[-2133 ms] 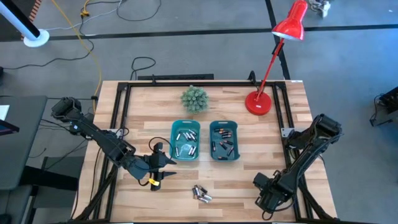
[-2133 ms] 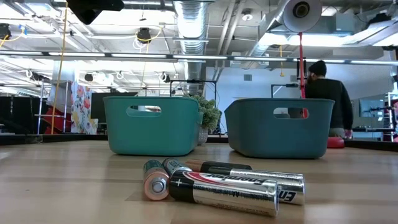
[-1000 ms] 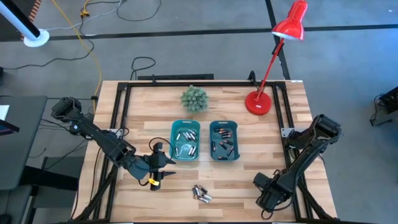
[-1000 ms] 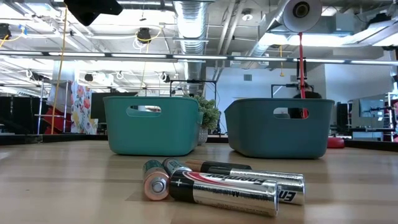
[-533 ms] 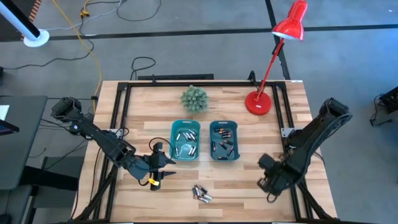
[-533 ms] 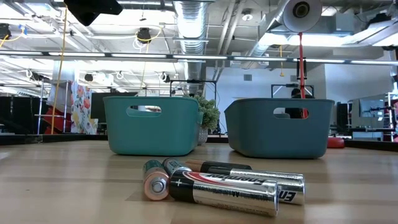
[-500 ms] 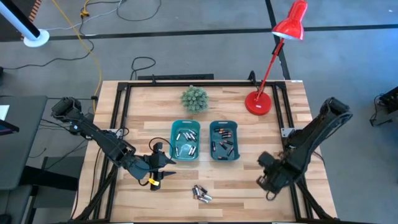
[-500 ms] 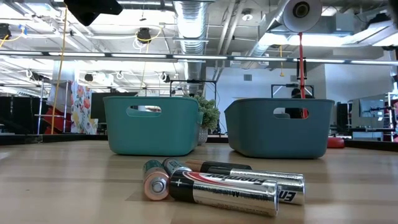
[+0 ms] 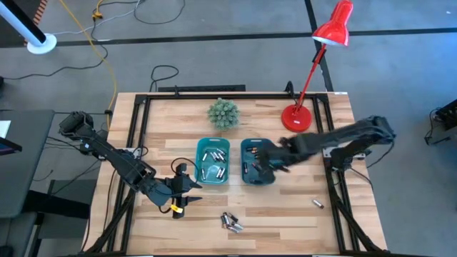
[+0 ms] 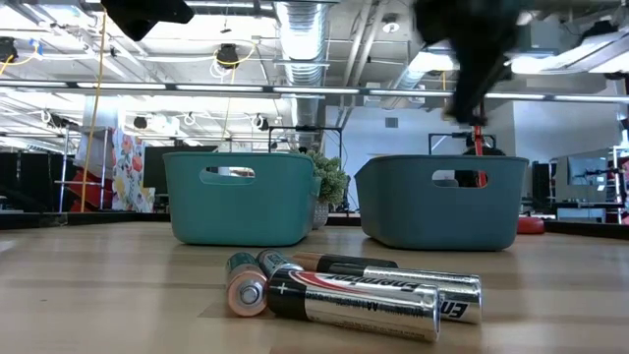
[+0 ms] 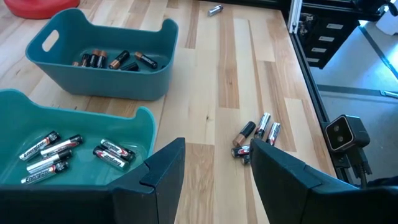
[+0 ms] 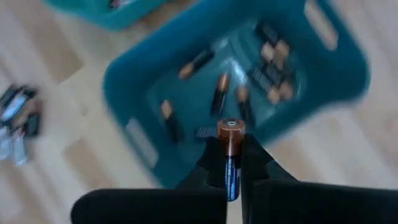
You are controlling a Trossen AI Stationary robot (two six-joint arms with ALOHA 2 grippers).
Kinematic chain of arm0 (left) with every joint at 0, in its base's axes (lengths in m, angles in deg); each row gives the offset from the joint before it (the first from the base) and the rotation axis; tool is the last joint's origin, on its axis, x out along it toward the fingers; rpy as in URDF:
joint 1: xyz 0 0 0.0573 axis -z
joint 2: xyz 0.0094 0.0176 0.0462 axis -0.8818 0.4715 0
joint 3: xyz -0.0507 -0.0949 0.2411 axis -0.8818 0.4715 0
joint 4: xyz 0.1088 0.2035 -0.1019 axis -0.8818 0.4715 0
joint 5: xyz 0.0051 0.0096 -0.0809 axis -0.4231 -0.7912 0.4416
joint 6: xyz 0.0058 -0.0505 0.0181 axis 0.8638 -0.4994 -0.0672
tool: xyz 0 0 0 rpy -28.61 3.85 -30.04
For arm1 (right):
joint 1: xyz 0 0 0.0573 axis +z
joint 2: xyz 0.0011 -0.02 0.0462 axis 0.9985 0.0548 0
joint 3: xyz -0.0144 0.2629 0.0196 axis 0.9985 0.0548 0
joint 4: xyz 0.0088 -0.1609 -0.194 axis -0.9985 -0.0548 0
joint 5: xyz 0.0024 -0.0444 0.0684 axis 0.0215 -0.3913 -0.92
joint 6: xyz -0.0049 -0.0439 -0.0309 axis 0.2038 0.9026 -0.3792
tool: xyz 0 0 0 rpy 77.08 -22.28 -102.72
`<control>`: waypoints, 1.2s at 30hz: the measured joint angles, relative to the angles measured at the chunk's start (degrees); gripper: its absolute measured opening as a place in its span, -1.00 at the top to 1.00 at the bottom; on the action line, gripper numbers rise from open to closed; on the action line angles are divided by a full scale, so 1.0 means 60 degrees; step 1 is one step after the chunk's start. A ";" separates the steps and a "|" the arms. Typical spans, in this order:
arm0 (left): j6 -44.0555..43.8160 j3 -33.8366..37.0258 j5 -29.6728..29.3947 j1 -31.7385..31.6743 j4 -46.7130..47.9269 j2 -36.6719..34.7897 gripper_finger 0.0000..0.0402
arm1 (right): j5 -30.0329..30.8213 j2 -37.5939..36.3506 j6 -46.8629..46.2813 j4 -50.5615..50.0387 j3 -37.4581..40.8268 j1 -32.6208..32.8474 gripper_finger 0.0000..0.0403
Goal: Sort batteries
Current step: Put the black battery into the blue bin, then put the silver battery into the green bin
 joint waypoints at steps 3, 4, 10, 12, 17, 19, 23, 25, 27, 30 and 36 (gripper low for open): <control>-0.0002 0.0000 0.0000 -0.0003 -0.0001 0.0000 0.12 | -0.0439 0.0818 0.1197 0.0423 -0.0249 -0.0928 0.97; -0.0001 0.0000 0.0000 -0.0002 -0.0001 0.0000 0.12 | -0.0603 0.1110 0.1523 0.0574 -0.0283 -0.1156 0.97; 0.0000 0.0000 0.0000 -0.0001 -0.0001 0.0000 0.12 | -0.1366 0.2634 0.2640 0.1221 -0.0289 -0.2010 0.97; -0.0001 0.0000 0.0000 0.0000 -0.0002 0.0000 0.12 | -0.1523 0.3001 0.2809 0.1281 -0.0289 -0.2172 0.97; 0.0000 0.0000 0.0000 -0.0003 -0.0007 -0.0003 0.12 | -0.2011 0.3645 0.3195 0.1670 -0.0241 -0.2388 0.97; -0.0003 0.0000 0.0000 -0.0003 0.0001 0.0000 0.12 | -0.2051 0.3804 0.3198 0.1670 -0.0241 -0.2421 0.96; 0.0000 0.0000 -0.0001 0.0001 -0.0001 -0.0001 0.12 | -0.2040 0.3870 0.3193 0.1664 -0.0245 -0.2434 0.86; -0.0001 0.0000 0.0000 -0.0003 0.0001 0.0000 0.12 | -0.2040 0.3872 0.3097 0.1663 -0.0241 -0.2440 0.76; 0.0000 0.0000 0.0000 -0.0003 0.0001 0.0000 0.12 | -0.2038 0.3864 0.2960 0.1663 -0.0241 -0.2438 0.66; 0.0000 0.0000 0.0000 -0.0002 0.0001 -0.0002 0.12 | -0.2040 0.3863 0.2937 0.1649 -0.0239 -0.2430 0.52; -0.0003 0.0000 0.0000 0.0000 0.0004 -0.0003 0.12 | -0.2034 0.3535 0.2933 0.1325 -0.0223 -0.2425 0.34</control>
